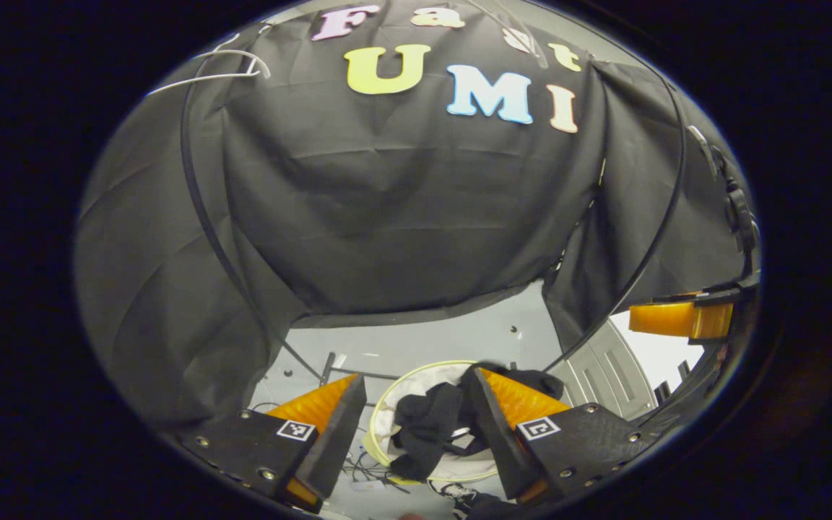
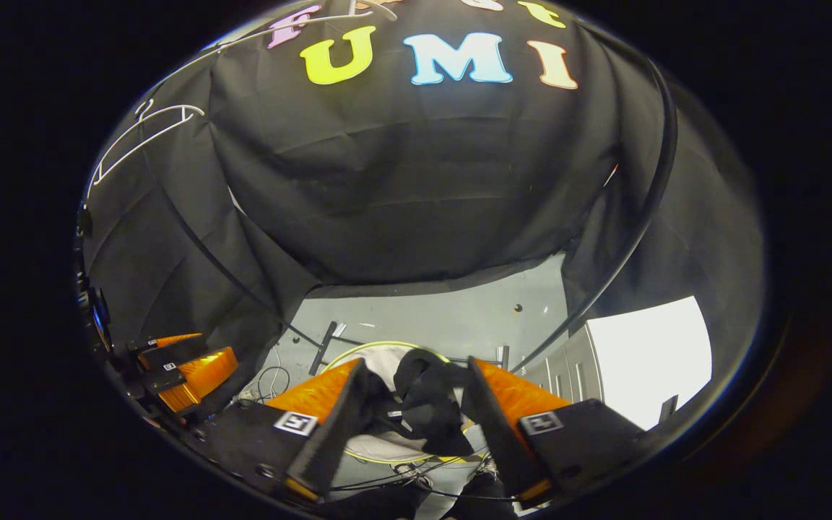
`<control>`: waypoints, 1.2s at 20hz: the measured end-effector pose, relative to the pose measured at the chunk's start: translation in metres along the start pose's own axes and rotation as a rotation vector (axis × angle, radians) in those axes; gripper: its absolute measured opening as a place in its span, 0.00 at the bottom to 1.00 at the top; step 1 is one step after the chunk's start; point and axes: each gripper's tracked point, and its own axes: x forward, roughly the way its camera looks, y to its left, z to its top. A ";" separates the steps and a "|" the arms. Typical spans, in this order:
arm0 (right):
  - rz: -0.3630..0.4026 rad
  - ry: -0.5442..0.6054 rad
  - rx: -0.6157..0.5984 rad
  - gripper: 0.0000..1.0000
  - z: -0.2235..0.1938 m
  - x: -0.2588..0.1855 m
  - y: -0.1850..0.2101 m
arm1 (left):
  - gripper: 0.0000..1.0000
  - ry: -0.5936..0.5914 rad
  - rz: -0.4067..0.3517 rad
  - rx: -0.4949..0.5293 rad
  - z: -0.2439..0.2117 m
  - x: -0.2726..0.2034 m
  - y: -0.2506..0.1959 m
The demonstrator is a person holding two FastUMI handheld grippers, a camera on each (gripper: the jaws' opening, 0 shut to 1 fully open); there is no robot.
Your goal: Grasp the clothes on the hanger with both hands and then place them into the laundry hamper below.
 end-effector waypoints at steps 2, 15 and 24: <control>-0.019 -0.017 0.002 0.99 0.001 -0.005 -0.007 | 0.87 0.006 0.013 -0.031 -0.005 0.000 0.002; -0.097 -0.206 0.050 0.98 0.030 -0.064 -0.110 | 0.86 -0.105 0.145 -0.077 0.024 -0.070 -0.013; -0.006 -0.437 0.072 0.98 0.095 -0.136 -0.173 | 0.86 -0.469 0.249 -0.061 0.164 -0.170 -0.096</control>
